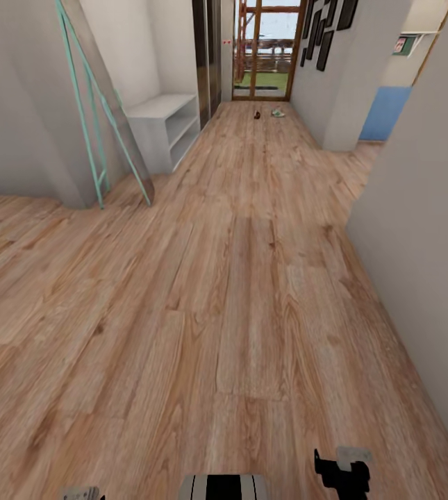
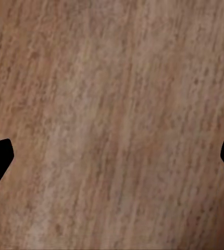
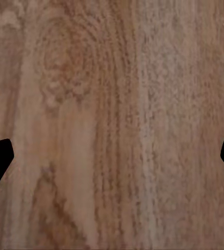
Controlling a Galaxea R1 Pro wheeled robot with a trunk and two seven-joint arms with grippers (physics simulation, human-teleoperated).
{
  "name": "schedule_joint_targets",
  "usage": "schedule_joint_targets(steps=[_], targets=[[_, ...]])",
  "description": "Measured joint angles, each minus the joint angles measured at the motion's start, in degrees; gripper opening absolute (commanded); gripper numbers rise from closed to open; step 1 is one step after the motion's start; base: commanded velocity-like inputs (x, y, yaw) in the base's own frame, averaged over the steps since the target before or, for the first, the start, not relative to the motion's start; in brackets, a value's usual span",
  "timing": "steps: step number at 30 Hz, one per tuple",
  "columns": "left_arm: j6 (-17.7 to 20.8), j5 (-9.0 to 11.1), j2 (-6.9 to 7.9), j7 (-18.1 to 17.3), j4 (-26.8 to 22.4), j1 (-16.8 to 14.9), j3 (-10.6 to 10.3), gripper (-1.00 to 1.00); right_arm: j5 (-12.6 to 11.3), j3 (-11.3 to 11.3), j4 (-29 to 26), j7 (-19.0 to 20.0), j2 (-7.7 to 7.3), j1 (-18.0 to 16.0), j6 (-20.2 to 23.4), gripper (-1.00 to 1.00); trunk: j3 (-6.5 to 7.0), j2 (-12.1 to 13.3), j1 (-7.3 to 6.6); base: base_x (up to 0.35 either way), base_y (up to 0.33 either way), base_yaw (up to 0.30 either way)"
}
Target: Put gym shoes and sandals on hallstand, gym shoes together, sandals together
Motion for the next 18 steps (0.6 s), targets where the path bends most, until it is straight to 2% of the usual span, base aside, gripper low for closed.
schedule_joint_targets(steps=[18], targets=[[0.0,0.1,0.08,0.0,0.0,0.0,0.1,1.00,-0.1,0.0,0.0,1.0,-0.05,0.0,0.0,1.00,0.00,0.0,0.00,0.338,0.000,0.000]])
